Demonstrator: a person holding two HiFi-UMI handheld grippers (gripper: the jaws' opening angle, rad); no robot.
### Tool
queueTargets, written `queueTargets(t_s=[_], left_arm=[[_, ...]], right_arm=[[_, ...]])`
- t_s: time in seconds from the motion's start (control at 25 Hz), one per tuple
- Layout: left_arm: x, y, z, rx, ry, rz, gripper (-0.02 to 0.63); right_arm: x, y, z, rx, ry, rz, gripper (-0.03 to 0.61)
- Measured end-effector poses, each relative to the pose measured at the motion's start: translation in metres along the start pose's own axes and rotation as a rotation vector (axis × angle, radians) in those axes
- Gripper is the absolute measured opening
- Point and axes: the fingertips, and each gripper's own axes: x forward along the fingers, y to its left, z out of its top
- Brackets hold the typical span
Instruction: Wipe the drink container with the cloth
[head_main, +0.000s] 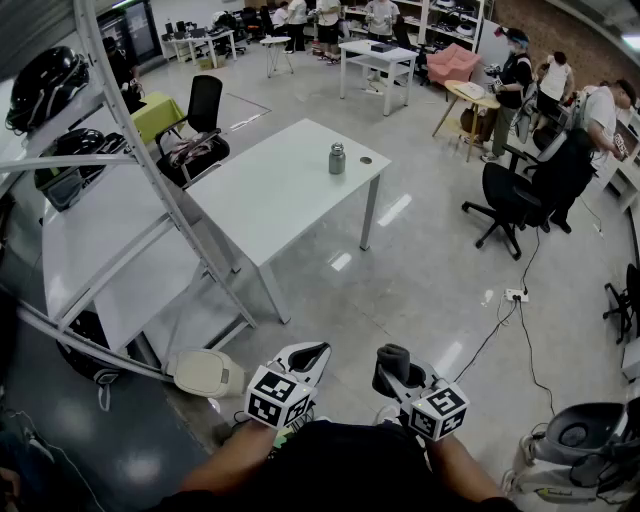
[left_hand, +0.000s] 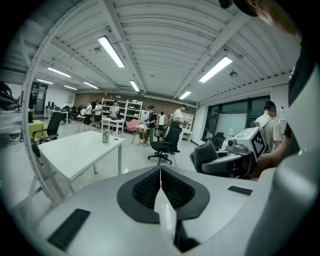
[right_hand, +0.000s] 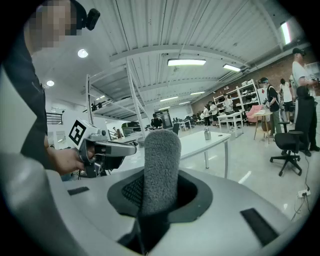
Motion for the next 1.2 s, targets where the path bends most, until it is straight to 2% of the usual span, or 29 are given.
queueTargets(t_s=[0.52,0.64,0.88,1.2], left_arm=[[-0.007,0.006,-0.001,0.006,-0.017,-0.005,0.017],[-0.008,0.009,0.000,0.004,-0.023,-0.003,0.017],[-0.008,0.016,0.000,-0.001,-0.029,0.004,0.017],[-0.002,0.028,-0.001,-0.038,-0.021,0.014,0.017]], right_arm=[[0.006,0.009,0.004,0.007,-0.006,-0.005,0.107],[0.007,0.011,0.008,0.034,-0.024,0.012,0.109],[0.012,0.022,0.015,0.012,-0.041,0.061,0.109],[0.021,0.003,0.017,0.030,-0.019,0.035,0.109]])
